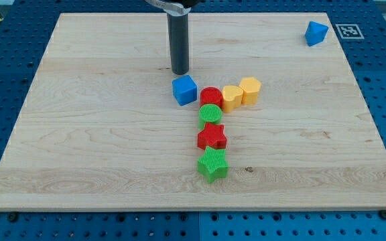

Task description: Move your arm on top of the red circle

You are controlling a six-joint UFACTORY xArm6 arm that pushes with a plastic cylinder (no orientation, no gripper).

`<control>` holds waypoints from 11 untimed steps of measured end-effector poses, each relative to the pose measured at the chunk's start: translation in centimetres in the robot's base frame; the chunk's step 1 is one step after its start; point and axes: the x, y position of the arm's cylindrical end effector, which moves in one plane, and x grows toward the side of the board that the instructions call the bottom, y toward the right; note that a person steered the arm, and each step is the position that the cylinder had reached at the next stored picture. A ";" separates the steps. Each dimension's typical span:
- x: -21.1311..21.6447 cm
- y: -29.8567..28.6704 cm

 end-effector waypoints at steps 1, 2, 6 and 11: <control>0.0 0.3; 0.0 0.8; 0.0 2.5; 0.0 5.2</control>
